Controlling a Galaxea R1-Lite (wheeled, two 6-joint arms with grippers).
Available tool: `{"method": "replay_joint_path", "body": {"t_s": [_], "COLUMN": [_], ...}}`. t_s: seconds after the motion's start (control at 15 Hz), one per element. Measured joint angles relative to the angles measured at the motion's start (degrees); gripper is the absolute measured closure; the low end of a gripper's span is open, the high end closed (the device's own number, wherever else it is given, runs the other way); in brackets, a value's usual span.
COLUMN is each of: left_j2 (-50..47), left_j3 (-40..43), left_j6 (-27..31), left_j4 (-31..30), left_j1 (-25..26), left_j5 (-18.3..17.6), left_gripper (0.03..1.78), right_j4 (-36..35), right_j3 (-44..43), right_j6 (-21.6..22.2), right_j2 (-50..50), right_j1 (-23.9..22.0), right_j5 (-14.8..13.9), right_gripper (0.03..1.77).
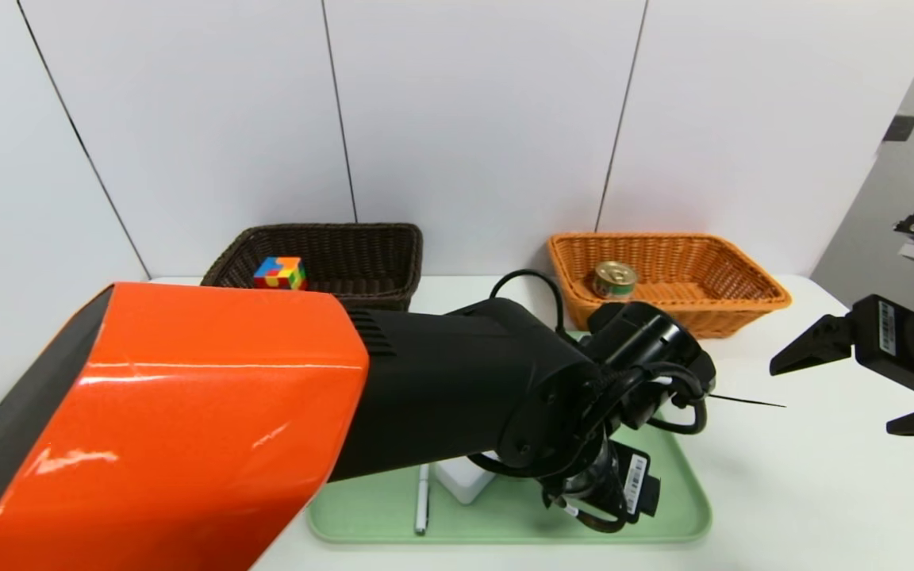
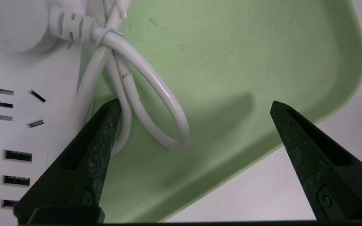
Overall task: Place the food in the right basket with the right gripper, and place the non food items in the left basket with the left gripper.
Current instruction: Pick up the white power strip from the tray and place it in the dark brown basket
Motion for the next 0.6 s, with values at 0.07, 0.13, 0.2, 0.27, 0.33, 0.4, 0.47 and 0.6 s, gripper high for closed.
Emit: {"method": "replay_joint_path", "body": {"t_s": [0.07,0.13,0.2,0.27,0.33,0.4,0.47,0.6], "left_j2": [0.13,0.24,0.33,0.35,0.35,0.35,0.35,0.37], "left_j3": [-0.05,-0.09,-0.09,-0.09,-0.09,-0.09,-0.20,-0.57], "left_j6": [0.00,0.02,-0.02,-0.16,-0.18,-0.18,-0.33,-0.39], "left_j4": [0.01,0.06,0.09,0.09,0.11,0.09,0.01,0.01], "left_j1": [0.00,0.00,0.00,0.00,0.00,0.00,-0.05,-0.06], "left_j5": [0.10,0.15,0.15,0.15,0.15,0.12,0.09,-0.18], "left_gripper": [0.12,0.12,0.12,0.12,0.28,0.44,0.60,0.86], "right_j4": [0.05,-0.04,0.05,0.05,0.05,0.05,0.05,0.07], "right_j3": [0.20,0.26,0.34,0.39,0.41,0.41,0.43,0.43], "right_j6": [0.02,0.02,0.05,0.02,0.02,0.02,0.02,0.05], "right_j2": [-0.11,-0.20,-0.26,-0.33,-0.37,-0.39,-0.44,-0.48], "right_j1": [0.00,0.02,0.02,0.02,0.02,0.02,0.02,0.00], "right_j5": [0.20,0.26,0.32,0.32,0.34,0.34,0.34,0.32], "right_gripper": [0.10,0.10,0.10,0.10,0.10,0.10,0.10,0.10]}}
